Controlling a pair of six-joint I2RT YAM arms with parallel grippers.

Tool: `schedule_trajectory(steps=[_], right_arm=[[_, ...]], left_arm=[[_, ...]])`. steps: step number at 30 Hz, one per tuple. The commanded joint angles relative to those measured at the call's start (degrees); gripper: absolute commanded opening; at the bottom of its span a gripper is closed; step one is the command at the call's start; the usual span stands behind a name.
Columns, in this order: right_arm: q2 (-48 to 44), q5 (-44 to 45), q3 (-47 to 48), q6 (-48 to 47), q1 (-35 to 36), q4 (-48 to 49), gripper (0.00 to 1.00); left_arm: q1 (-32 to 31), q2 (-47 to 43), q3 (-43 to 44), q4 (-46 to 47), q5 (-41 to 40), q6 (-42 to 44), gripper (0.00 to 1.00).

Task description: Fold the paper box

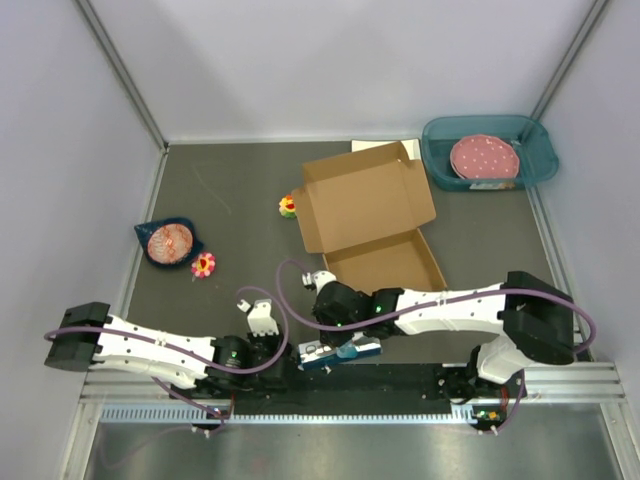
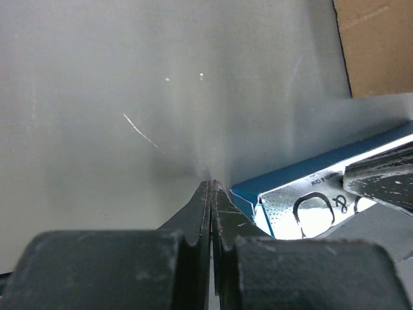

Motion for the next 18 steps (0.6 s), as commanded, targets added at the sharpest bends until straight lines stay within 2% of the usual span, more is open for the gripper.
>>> schedule_trajectory(steps=[1, 9, 15, 18], right_arm=[[0.83, 1.31, -2.93, 2.09, 2.09, -0.88, 0.0], [-11.11, 10.38, -0.22, 2.98, 2.09, -4.21, 0.0], [-11.31, 8.29, 0.24, 2.09, 2.09, -5.54, 0.0], [-7.54, 2.4, -2.47, 1.74, 2.62, -3.79, 0.0]], left_arm=[[-0.14, -0.01, -0.66, 2.89, -0.27, 2.01, 0.0], [-0.14, 0.52, -0.48, 0.52, -0.18, -0.9, 0.0], [-0.14, 0.7, -0.75, 0.43, -0.18, -1.51, 0.0], [-0.22, 1.05, -0.75, 0.52, 0.0, -1.6, 0.0]])
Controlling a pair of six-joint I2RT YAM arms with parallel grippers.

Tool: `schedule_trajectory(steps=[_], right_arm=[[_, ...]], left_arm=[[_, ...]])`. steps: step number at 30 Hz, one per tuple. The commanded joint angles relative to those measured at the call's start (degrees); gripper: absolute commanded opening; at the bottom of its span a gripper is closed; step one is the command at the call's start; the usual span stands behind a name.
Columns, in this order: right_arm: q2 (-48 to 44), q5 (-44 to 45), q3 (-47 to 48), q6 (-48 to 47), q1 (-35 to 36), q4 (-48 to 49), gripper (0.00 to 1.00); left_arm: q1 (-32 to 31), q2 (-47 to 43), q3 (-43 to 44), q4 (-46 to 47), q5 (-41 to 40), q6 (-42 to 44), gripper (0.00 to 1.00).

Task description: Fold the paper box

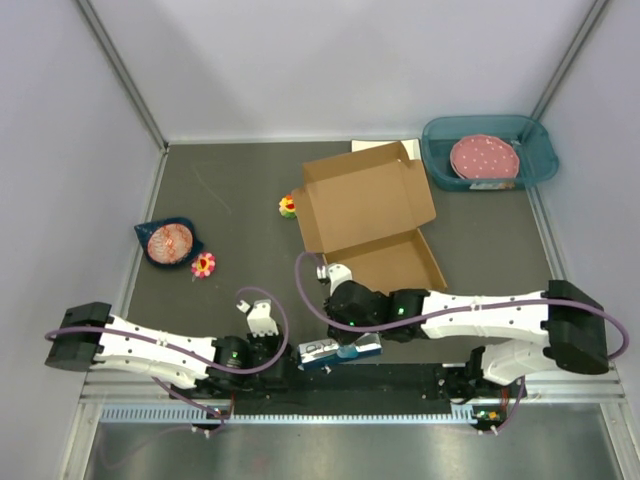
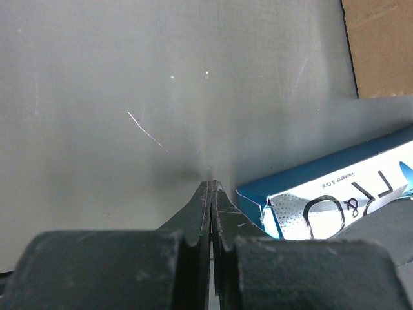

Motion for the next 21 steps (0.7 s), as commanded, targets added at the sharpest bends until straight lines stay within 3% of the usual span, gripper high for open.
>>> schedule_trajectory(steps=[1, 7, 16, 21], right_arm=[[5.99, -6.89, -1.79, -0.9, 1.68, 0.85, 0.0], [11.29, -8.5, -3.64, 0.68, 3.79, 1.29, 0.0], [0.32, 2.13, -0.13, -0.2, 3.7, 0.85, 0.0], [-1.02, 6.62, 3.38, -2.48, 3.7, 0.85, 0.0]], left_arm=[[-0.14, 0.74, -0.42, -0.25, -0.13, -1.1, 0.0], [-0.14, 0.39, -1.03, 0.02, -0.22, -1.45, 0.0], [-0.22, 0.04, -1.03, -0.07, -0.4, -1.19, 0.0], [-0.14, 0.3, -1.3, 0.37, -0.66, -1.63, 0.0]])
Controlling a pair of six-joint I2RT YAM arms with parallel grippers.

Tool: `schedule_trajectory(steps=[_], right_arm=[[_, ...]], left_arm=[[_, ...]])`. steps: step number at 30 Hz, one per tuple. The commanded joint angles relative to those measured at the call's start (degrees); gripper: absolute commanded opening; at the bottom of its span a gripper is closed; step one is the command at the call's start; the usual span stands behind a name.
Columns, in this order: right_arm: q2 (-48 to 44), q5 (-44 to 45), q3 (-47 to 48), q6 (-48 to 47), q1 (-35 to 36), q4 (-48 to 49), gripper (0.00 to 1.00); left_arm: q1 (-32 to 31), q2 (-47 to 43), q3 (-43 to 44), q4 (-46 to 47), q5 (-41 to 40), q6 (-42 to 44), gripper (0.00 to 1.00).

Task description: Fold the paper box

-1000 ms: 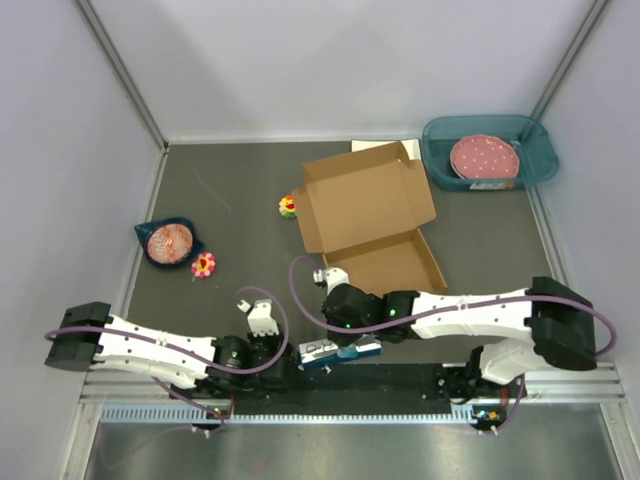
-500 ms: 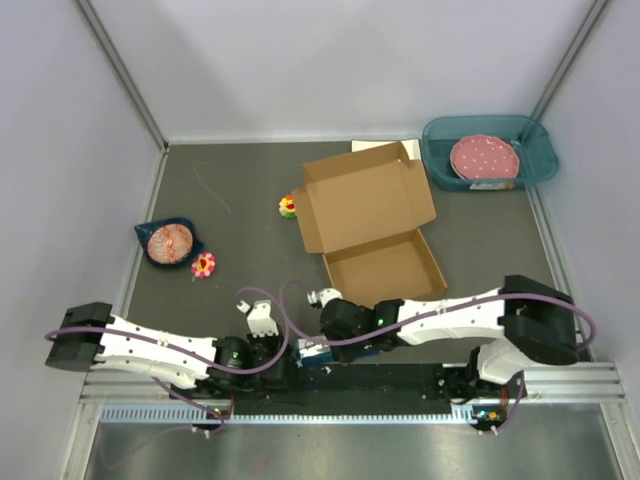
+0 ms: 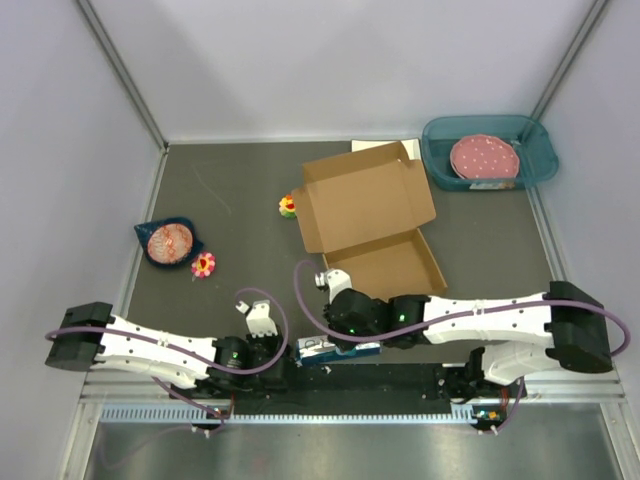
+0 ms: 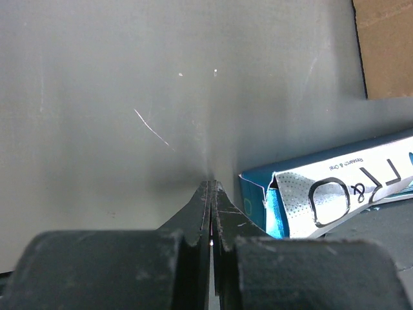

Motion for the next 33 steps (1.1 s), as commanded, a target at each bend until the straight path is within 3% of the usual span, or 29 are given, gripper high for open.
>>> schedule_trajectory(steps=[1, 7, 12, 18, 25, 28, 31, 33], right_arm=[[-0.32, 5.71, 5.66, -2.99, 0.67, 1.05, 0.0], [7.59, 2.12, 6.99, -2.82, 0.75, 1.22, 0.0], [13.93, -3.08, 1.81, -0.36, 0.67, 3.24, 0.0], [14.72, -4.58, -1.45, 1.05, 0.67, 4.83, 0.0], [15.07, -4.05, -1.1, 1.23, 0.67, 5.18, 0.0], [15.42, -4.05, -1.27, 1.49, 0.67, 5.27, 0.0], [15.43, -4.05, -1.54, 1.75, 0.67, 5.44, 0.0], [15.43, -3.96, -1.45, 1.75, 0.67, 5.35, 0.0]], left_arm=[[-0.14, -0.05, -0.58, 0.43, -0.88, -0.47, 0.0], [-0.14, -0.31, -0.22, -0.18, -0.79, 0.06, 0.0], [-0.14, -1.54, -0.84, -0.53, -0.7, -0.03, 0.0], [-0.14, -2.59, -1.02, -0.27, -1.67, -0.03, 0.0], [-0.14, -5.4, -1.19, 5.44, -2.64, 7.52, 0.0], [-0.14, -6.37, -1.63, 5.53, -2.73, 7.01, 0.0], [-0.14, -6.11, -1.11, 2.03, -1.68, 3.95, 0.0], [-0.14, -4.97, -0.32, -5.49, -1.15, 0.34, 0.0]])
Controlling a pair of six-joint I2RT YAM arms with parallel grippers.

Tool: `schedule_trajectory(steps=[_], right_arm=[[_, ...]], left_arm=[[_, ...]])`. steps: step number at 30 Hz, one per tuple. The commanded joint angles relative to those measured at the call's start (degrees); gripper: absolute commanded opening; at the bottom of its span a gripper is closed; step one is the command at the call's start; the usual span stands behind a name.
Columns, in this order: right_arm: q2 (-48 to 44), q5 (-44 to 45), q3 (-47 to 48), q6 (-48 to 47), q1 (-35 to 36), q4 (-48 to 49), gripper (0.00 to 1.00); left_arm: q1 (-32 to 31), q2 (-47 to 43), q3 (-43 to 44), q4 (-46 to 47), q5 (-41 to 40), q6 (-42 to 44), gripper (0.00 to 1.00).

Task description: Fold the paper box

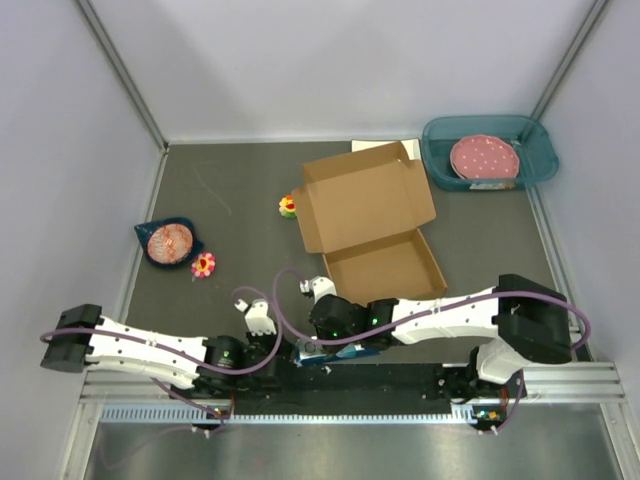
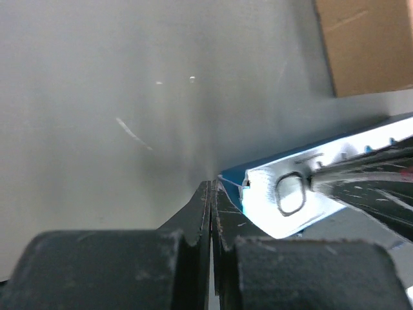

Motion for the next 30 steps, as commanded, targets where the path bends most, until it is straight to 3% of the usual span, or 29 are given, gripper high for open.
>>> schedule_trajectory(steps=[1, 6, 10, 20, 28, 30], right_arm=[[3.93, -3.37, -2.91, 0.92, 0.93, -3.3, 0.0], [4.72, -3.81, -2.39, 1.01, 0.84, -3.39, 0.0], [5.07, -3.81, -2.48, 1.19, 0.75, -3.39, 0.0], [6.83, -4.78, -2.82, 2.33, 0.84, -2.34, 0.0], [6.65, -5.31, -4.23, 2.86, 0.93, -0.49, 0.0], [6.48, -5.13, -4.32, 2.77, 0.93, -0.58, 0.0]], left_arm=[[-0.11, 1.33, 1.69, -10.86, 0.08, -8.2, 0.0], [-0.11, 3.44, 4.16, -17.83, 2.19, -13.08, 0.0], [-0.11, 6.5, 8.28, -13.54, 1.76, -5.55, 0.0], [-1.17, 24.61, 19.63, -7.73, 1.58, 7.05, 0.0], [-1.34, 18.13, 14.38, -1.06, 1.05, 8.63, 0.0], [-1.26, 14.96, 13.66, -4.19, 0.0, 6.54, 0.0]])
